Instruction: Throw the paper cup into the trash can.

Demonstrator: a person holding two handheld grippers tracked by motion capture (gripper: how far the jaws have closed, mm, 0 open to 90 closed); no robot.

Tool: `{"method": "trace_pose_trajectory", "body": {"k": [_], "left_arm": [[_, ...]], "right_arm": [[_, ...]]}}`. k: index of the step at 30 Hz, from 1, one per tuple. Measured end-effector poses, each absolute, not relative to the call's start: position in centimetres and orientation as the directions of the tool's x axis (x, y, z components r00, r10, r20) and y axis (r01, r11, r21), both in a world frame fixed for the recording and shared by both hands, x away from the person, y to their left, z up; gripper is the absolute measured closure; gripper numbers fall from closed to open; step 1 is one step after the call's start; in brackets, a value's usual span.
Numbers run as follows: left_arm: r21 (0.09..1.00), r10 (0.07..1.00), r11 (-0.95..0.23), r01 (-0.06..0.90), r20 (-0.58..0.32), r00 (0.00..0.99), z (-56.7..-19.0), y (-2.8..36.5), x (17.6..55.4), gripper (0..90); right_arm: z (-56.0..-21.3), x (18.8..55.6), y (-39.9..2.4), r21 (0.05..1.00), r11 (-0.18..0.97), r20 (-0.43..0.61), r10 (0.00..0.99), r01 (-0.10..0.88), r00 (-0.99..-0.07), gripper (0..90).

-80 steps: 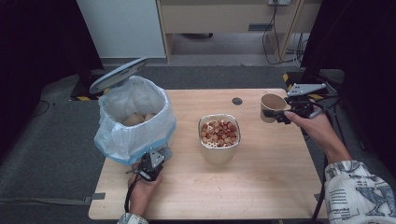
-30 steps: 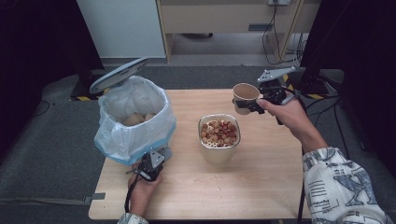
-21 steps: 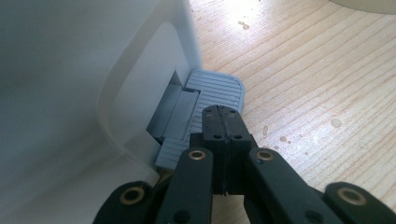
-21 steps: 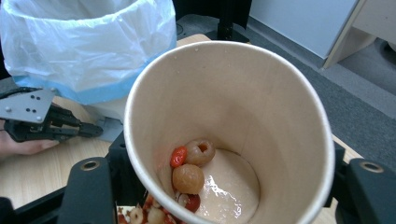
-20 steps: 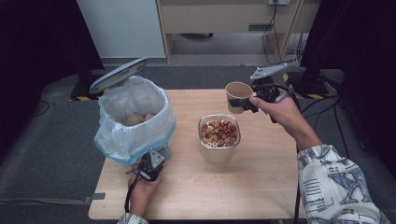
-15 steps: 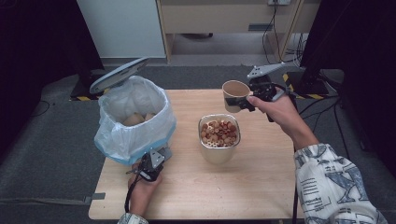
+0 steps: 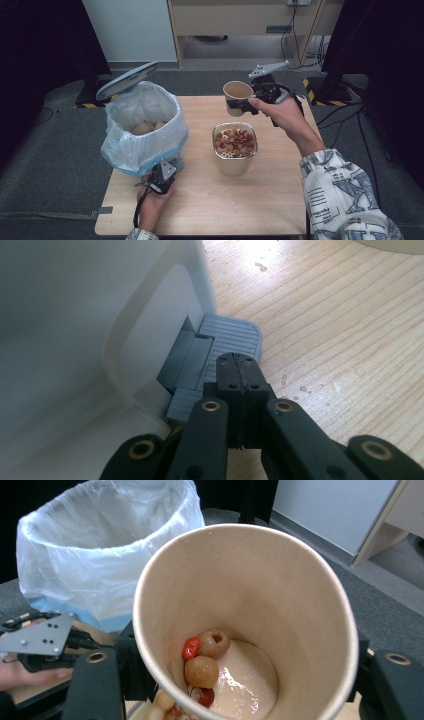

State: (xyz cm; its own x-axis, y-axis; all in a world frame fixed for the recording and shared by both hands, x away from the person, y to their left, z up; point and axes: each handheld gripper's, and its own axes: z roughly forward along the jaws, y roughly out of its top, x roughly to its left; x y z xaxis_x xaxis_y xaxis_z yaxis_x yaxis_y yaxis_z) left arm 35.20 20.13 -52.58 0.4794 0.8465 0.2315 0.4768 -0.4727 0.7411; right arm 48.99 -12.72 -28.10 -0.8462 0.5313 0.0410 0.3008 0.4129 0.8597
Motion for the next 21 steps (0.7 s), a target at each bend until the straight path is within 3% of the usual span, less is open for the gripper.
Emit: {"method": "trace_pose_trajectory", "body": {"k": [21], "left_arm": [[0.745,0.849,-0.466,0.477,0.225,0.479,-52.6,20.2,35.2,89.3]], "right_arm": [[-26.0,48.7,-7.1,0.873,0.403,0.044,0.494,0.273,-0.869,32.9]]}}
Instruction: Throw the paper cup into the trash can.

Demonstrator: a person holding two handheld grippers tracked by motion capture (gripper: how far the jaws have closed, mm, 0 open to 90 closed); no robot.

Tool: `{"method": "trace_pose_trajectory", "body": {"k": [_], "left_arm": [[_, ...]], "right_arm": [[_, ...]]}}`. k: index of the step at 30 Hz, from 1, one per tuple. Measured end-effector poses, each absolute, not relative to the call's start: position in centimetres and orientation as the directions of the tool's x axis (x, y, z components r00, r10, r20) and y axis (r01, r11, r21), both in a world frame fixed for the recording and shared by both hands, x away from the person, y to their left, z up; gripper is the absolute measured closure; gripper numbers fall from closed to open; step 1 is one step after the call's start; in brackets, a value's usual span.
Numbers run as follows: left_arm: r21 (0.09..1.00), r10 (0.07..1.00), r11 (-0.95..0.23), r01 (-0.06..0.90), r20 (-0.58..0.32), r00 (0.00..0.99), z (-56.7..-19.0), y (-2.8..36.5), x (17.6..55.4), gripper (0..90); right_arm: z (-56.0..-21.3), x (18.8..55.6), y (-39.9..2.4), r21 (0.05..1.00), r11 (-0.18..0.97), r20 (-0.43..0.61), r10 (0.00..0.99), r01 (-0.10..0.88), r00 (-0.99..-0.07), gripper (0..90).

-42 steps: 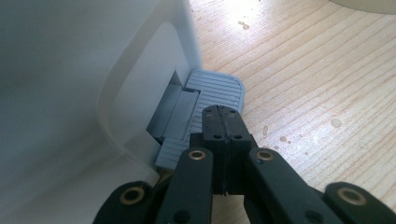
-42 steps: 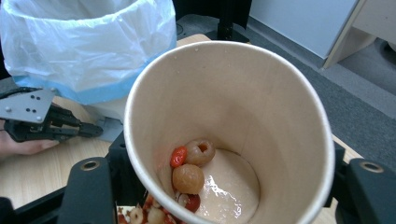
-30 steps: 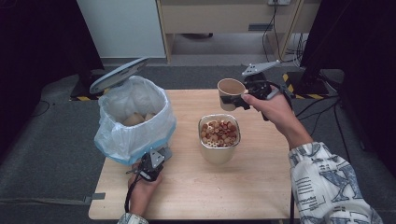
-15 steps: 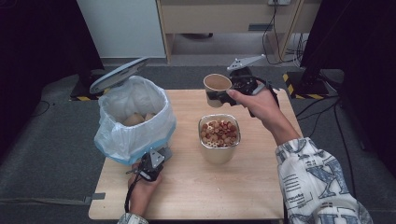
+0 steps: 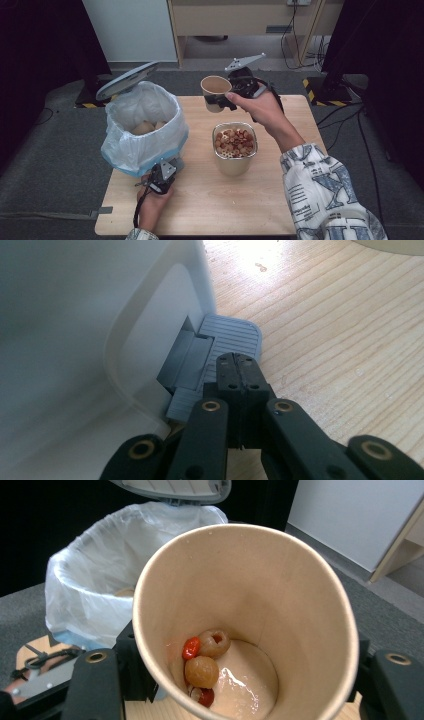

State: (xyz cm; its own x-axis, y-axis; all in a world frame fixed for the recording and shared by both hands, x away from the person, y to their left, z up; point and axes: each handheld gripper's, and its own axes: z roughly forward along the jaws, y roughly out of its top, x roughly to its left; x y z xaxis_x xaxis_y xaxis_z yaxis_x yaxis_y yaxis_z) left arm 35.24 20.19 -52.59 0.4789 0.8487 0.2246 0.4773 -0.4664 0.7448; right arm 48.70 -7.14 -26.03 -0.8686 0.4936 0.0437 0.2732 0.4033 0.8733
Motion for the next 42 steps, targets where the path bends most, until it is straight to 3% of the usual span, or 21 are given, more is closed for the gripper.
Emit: {"method": "trace_pose_trajectory", "body": {"k": [42], "left_arm": [[0.749,0.853,-0.459,0.477,0.222,0.472,-52.6,20.2,35.2,89.3]], "right_arm": [[-25.1,47.8,4.6,0.885,0.411,0.047,0.388,0.219,-0.92,32.7]]}}
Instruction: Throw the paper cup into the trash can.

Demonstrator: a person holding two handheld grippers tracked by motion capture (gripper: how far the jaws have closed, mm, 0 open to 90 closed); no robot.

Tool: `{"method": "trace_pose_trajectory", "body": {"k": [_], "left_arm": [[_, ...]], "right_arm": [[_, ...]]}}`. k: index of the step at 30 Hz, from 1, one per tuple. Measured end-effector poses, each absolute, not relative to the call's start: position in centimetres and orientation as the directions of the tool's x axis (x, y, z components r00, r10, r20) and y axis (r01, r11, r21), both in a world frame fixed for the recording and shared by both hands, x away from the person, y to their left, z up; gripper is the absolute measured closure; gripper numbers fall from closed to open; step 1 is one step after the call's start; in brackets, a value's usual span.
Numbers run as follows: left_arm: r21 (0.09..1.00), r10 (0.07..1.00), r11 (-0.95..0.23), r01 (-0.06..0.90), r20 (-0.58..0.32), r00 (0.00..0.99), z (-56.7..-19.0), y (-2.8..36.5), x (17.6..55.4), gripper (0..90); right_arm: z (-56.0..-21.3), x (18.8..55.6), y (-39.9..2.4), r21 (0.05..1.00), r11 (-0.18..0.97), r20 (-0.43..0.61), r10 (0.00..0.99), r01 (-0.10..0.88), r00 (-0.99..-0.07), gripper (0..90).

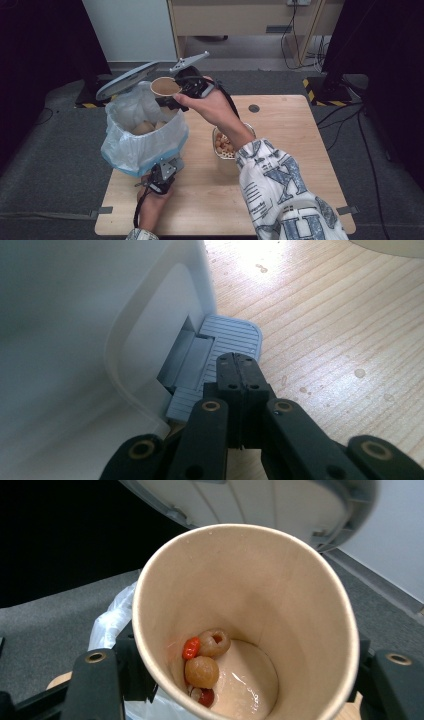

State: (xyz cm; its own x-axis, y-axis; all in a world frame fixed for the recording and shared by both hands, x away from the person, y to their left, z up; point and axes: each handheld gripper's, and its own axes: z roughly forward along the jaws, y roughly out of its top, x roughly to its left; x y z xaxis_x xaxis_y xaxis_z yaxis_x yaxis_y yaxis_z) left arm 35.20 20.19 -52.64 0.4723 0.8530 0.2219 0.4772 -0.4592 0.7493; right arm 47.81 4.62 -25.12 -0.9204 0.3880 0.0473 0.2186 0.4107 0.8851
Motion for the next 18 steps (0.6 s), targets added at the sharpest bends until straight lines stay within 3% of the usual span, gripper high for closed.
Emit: {"method": "trace_pose_trajectory", "body": {"k": [15,17,18], "left_arm": [[0.748,0.852,-0.459,0.479,0.218,0.476,-52.6,20.3,35.2,89.3],[0.748,0.852,-0.459,0.479,0.218,0.476,-52.6,20.3,35.2,89.3],[0.751,0.854,-0.455,0.478,0.215,0.474,-52.6,20.3,35.2,89.2]], "right_arm": [[-27.6,48.2,8.4,0.869,0.445,0.045,0.366,0.218,-0.929,30.9],[-27.9,48.1,8.8,0.87,0.446,0.037,0.362,0.208,-0.932,27.6],[-28.1,48.0,9.0,0.874,0.44,0.039,0.358,0.205,-0.933,20.0]]}}
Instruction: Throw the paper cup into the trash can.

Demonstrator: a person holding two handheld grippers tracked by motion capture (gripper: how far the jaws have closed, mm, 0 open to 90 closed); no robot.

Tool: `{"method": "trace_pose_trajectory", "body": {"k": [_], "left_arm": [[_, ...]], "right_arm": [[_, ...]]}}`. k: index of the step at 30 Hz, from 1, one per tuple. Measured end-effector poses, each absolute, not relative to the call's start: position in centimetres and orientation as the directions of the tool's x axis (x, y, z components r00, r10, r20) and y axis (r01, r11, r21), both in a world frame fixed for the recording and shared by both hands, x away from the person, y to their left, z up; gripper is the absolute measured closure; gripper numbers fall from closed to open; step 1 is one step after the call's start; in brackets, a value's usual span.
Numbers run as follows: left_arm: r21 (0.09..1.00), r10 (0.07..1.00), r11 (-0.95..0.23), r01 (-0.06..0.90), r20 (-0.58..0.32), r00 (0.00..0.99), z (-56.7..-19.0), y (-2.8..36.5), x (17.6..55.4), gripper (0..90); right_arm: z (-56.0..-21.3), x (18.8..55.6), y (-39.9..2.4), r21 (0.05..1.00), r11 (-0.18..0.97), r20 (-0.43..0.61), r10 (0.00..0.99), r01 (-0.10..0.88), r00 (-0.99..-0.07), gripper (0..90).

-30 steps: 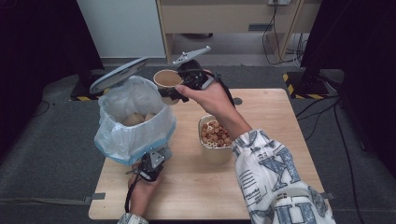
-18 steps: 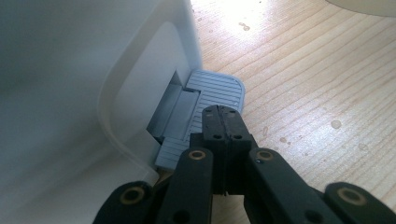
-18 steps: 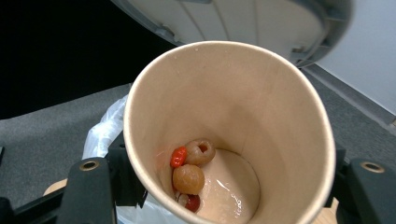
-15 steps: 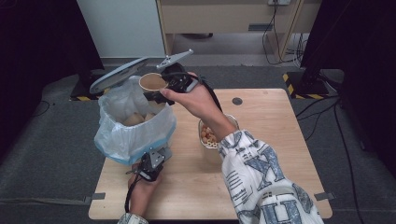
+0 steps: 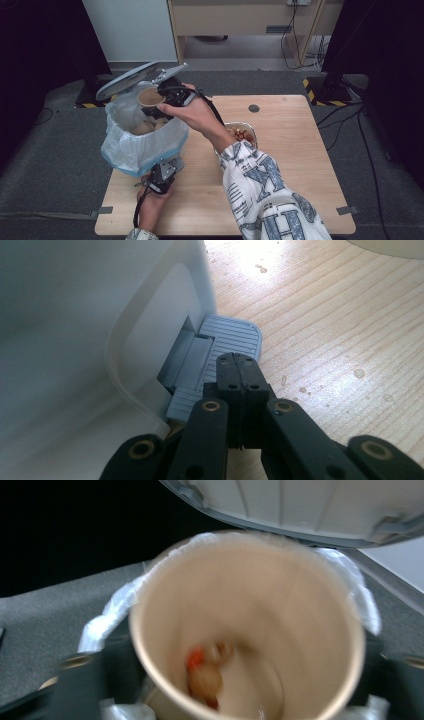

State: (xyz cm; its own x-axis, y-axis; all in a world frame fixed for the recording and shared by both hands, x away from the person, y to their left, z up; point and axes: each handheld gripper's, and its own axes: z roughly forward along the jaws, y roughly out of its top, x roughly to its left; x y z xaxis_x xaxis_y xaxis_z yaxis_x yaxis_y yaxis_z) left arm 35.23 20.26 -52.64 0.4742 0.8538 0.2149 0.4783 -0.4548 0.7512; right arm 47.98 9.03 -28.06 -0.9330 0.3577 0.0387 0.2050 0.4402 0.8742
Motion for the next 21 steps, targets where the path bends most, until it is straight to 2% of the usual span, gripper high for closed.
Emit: {"method": "trace_pose_trajectory", "body": {"k": [1,2,4,21], "left_arm": [[0.752,0.854,-0.454,0.478,0.215,0.474,-52.6,20.3,35.2,89.3],[0.752,0.854,-0.454,0.477,0.215,0.474,-52.6,20.3,35.2,89.3],[0.752,0.853,-0.455,0.477,0.216,0.475,-52.6,20.3,35.2,89.2],[0.75,0.852,-0.457,0.477,0.217,0.475,-52.6,20.3,35.2,89.2]], "right_arm": [[-28.2,47.9,9.2,0.876,0.435,0.047,0.354,0.209,-0.934,13.0],[-28.2,47.9,9.3,0.875,0.437,0.044,0.357,0.208,-0.933,11.8],[-28.1,47.8,9.0,0.884,0.431,0.01,0.372,0.183,-0.928,10.9],[-28.2,48.4,4.4,0.889,0.409,0.01,0.432,0.206,-0.902,9.3]]}}
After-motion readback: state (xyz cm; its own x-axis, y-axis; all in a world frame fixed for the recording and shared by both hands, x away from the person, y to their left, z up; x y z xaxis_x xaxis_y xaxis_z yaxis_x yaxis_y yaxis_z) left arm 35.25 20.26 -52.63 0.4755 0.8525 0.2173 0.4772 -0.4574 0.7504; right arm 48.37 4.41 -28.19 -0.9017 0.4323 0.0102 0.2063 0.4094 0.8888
